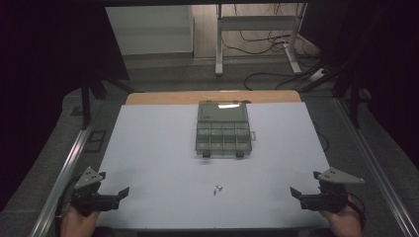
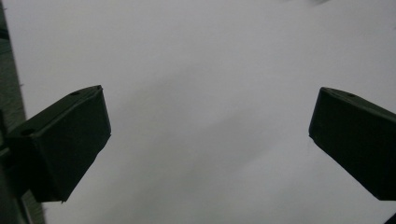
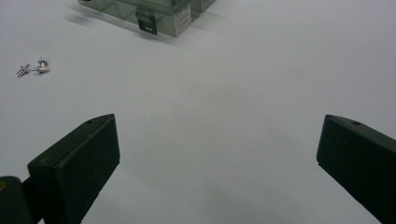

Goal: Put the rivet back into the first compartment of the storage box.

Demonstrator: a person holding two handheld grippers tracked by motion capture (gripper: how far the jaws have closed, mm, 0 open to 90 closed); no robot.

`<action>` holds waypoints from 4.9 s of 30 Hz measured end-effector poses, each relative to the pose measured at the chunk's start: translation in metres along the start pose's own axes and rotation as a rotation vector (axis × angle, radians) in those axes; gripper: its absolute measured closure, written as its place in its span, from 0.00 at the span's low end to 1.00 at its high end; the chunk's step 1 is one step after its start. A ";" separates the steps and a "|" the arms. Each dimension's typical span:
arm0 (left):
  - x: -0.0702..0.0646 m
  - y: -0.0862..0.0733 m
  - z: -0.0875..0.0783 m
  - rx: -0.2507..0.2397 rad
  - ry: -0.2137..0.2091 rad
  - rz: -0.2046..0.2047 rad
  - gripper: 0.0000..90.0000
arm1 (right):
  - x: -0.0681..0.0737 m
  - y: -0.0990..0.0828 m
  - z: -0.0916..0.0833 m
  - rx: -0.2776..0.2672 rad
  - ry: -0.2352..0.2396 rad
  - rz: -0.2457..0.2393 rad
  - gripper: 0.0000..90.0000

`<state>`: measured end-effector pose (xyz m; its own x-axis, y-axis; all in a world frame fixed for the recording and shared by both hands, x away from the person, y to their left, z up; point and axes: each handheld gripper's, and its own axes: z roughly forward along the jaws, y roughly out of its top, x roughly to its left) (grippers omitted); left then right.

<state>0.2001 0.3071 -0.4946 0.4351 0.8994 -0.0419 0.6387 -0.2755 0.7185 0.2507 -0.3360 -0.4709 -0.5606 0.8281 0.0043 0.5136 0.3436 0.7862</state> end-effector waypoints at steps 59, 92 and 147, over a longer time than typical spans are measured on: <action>-0.032 0.040 0.028 0.115 -0.153 0.095 0.00 | 0.001 0.000 0.010 0.056 -0.008 -0.006 0.00; -0.087 0.086 0.066 0.226 -0.261 0.227 0.00 | 0.000 0.000 0.011 0.066 -0.013 -0.006 0.00; -0.190 0.146 0.141 0.371 -0.373 0.478 0.00 | 0.001 -0.002 0.015 0.104 -0.005 -0.022 0.00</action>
<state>0.2999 0.0483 -0.4796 0.8675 0.4933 -0.0636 0.4687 -0.7680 0.4366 0.2587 -0.3292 -0.4812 -0.5691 0.8221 -0.0156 0.5662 0.4055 0.7176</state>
